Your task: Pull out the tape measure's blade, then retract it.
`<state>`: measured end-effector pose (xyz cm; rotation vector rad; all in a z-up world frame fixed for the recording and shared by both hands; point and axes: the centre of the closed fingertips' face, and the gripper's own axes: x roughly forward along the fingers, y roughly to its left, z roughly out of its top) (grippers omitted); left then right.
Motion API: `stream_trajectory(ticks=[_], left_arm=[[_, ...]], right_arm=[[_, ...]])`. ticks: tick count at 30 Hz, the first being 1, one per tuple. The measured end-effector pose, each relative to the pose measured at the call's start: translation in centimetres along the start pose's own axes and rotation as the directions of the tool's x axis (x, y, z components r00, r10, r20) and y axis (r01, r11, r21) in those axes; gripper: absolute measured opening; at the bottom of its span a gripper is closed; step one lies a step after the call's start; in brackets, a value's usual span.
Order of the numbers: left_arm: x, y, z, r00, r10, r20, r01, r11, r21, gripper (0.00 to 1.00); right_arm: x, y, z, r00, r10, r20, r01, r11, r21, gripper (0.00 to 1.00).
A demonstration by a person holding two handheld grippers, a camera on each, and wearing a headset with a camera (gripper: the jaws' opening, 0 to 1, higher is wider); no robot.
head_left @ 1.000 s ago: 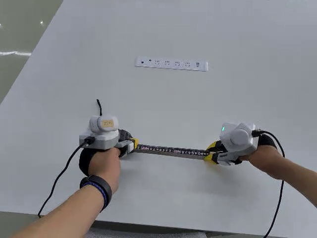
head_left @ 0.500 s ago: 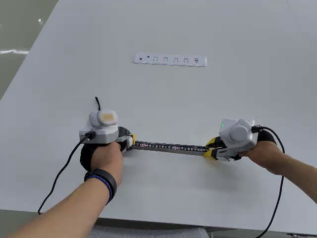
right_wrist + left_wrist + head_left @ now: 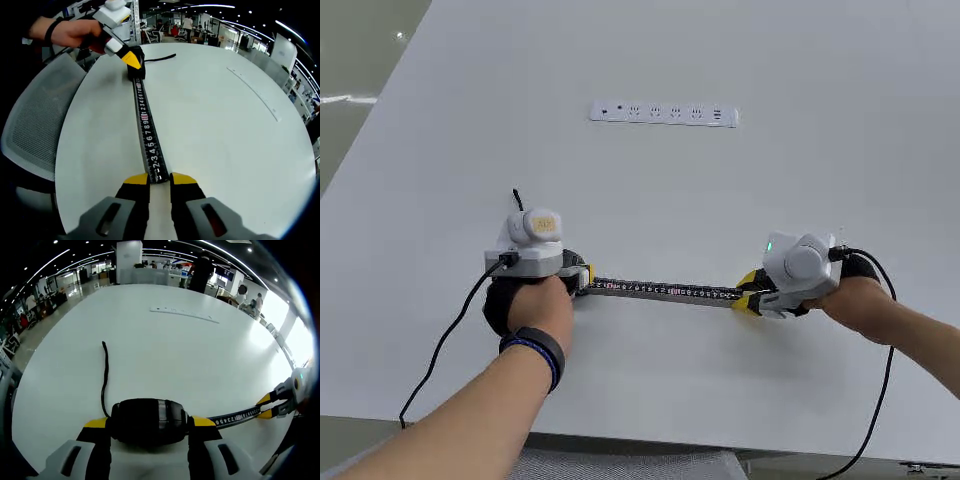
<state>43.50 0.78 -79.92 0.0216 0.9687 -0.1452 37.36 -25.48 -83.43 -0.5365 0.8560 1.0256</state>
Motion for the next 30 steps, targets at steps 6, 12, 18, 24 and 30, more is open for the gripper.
stream_trajectory(ticks=[6, 12, 18, 24, 30], left_arm=[[0.0, 0.0, 0.1, 1.0000, 0.003, 0.000, -0.003, 1.000, 0.005, 0.58], [0.0, 0.0, 0.1, 1.0000, 0.002, 0.000, -0.002, 1.000, 0.003, 0.58], [0.0, -0.1, 0.1, 1.0000, 0.001, 0.002, -0.001, 1.000, 0.000, 0.58], [0.0, -0.2, 0.1, 1.0000, -0.002, 0.002, 0.002, 1.000, -0.002, 0.58], [0.0, -0.2, 0.1, 1.0000, -0.003, 0.002, 0.003, 1.000, -0.003, 0.58]], right_arm=[[0.3, 0.1, 0.3, 1.0000, 0.000, 0.001, 0.000, 1.000, -0.015, 0.15], [0.5, 0.1, 0.6, 1.0000, 0.000, 0.006, 0.000, 1.000, -0.022, 0.15], [0.5, 0.0, 0.7, 1.0000, -0.005, 0.008, 0.005, 1.000, -0.026, 0.15], [0.9, 0.1, 1.2, 0.9999, -0.003, 0.015, 0.004, 1.000, -0.030, 0.15], [1.3, 0.3, 1.9, 0.9998, 0.001, 0.022, -0.001, 0.999, -0.036, 0.15]])
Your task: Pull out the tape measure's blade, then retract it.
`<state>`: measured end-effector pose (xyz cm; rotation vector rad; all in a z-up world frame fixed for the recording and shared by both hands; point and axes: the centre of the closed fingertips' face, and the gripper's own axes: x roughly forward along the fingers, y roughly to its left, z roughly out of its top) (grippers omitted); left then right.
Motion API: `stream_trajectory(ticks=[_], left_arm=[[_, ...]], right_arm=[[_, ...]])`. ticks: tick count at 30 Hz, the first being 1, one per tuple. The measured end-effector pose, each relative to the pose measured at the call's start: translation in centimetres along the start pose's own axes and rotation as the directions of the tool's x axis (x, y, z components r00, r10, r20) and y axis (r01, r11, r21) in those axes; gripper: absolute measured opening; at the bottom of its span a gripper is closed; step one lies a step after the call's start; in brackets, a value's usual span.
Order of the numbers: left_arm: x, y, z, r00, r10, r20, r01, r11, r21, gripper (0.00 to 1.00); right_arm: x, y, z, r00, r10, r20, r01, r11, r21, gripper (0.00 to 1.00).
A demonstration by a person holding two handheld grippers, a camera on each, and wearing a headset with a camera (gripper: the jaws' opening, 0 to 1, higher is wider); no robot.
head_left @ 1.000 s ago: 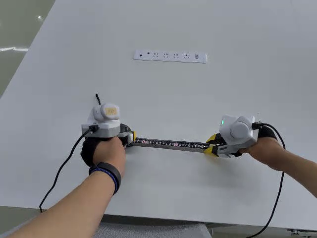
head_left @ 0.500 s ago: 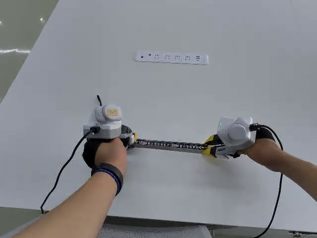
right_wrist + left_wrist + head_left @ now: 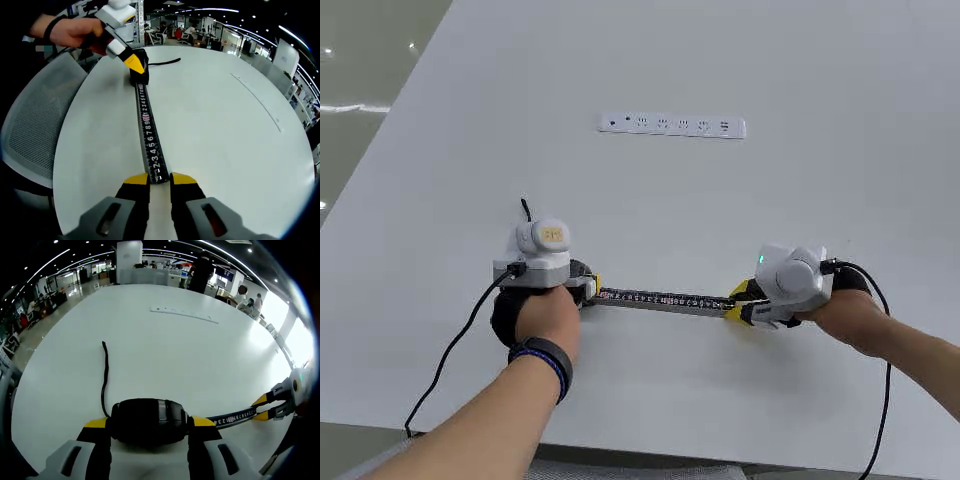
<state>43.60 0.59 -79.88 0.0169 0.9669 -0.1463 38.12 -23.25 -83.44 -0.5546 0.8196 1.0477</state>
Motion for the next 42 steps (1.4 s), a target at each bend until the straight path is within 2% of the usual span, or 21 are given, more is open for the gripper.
stream_trajectory(ticks=[42], left_arm=[[0.0, 0.1, 0.0, 1.0000, -0.005, 0.000, 0.005, 1.000, -0.007, 0.59]], right_arm=[[2.2, 0.8, 3.0, 0.9989, 0.035, 0.029, -0.035, 0.999, -0.019, 0.15]])
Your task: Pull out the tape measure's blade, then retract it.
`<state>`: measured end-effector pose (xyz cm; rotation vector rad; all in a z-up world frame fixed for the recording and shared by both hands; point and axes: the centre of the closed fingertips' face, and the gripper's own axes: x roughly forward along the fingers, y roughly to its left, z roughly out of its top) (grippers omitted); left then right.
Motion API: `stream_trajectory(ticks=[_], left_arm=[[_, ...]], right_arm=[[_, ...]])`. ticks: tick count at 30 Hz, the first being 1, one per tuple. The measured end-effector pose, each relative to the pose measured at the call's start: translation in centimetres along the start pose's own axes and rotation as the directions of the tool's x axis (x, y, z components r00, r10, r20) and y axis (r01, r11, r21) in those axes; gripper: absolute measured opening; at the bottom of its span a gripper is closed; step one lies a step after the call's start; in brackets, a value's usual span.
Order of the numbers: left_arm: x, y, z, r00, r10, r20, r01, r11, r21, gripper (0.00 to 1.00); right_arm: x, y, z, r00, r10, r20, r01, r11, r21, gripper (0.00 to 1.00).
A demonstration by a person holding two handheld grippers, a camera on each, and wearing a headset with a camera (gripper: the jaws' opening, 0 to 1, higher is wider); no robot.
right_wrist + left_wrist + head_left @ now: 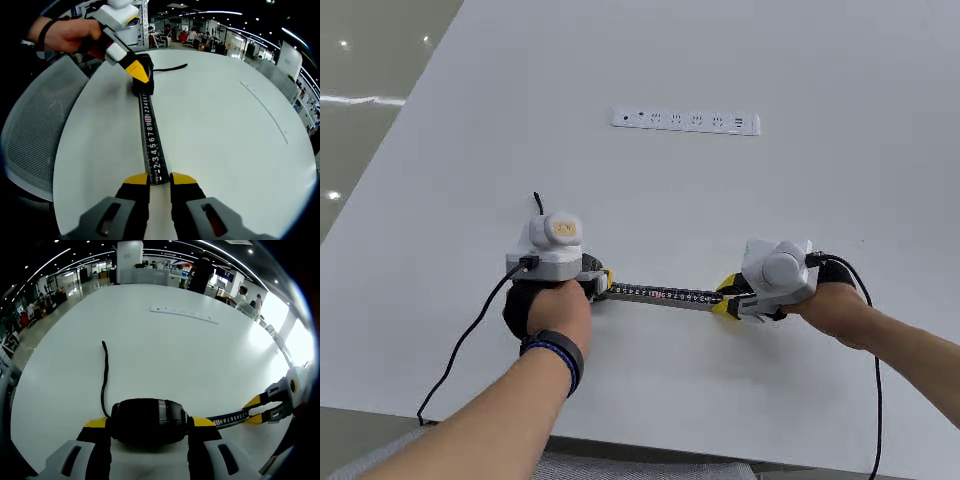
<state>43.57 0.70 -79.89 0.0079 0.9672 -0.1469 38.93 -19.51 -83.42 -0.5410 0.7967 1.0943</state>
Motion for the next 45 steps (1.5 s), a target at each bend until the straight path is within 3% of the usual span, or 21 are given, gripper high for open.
stream_trajectory(ticks=[45], left_arm=[[0.5, 0.1, 0.0, 1.0000, 0.003, 0.002, -0.003, 1.000, -0.002, 0.58]], right_arm=[[2.3, 0.9, 2.9, 0.9988, 0.036, 0.034, -0.036, 0.999, 0.002, 0.15]])
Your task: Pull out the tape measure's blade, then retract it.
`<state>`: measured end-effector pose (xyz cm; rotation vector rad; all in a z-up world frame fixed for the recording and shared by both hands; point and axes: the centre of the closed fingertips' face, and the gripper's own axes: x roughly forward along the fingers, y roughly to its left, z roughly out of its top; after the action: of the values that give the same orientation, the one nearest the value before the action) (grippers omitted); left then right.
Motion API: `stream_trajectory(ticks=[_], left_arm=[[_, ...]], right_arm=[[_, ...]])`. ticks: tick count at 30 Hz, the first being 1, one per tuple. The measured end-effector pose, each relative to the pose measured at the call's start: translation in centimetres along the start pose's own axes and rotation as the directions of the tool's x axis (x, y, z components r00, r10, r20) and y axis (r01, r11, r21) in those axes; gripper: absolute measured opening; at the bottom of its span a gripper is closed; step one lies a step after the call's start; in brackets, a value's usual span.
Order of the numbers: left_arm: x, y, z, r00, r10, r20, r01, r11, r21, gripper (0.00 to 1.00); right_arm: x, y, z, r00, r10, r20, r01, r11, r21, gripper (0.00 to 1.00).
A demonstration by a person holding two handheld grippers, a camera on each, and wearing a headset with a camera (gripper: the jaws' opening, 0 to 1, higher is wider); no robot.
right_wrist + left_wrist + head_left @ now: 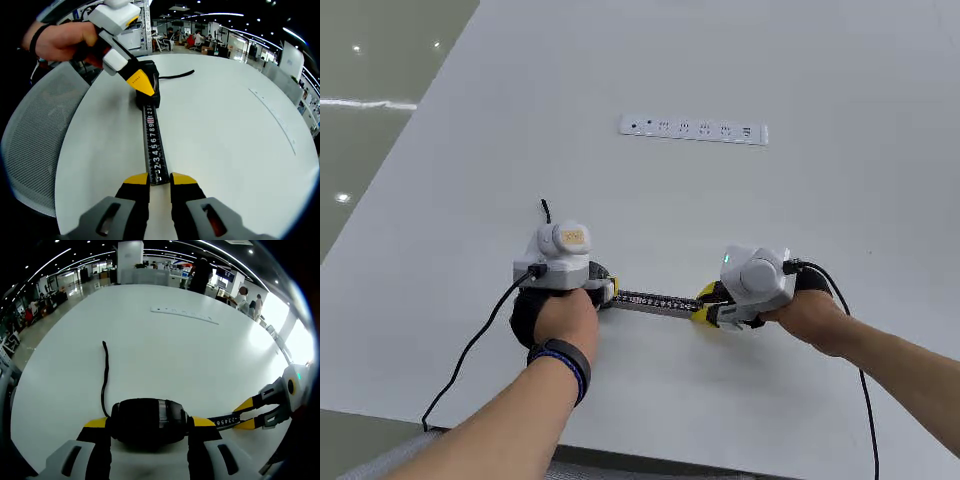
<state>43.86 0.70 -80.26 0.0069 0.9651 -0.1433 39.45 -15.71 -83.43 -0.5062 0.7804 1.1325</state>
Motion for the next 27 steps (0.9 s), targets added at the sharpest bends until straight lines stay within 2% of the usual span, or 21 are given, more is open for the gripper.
stream_trajectory(ticks=[27], left_arm=[[0.1, 0.1, 0.0, 1.0000, -0.002, 0.000, 0.002, 1.000, -0.010, 0.58]], right_arm=[[1.2, 0.2, 1.4, 0.9997, 0.018, 0.013, -0.018, 1.000, -0.007, 0.15]])
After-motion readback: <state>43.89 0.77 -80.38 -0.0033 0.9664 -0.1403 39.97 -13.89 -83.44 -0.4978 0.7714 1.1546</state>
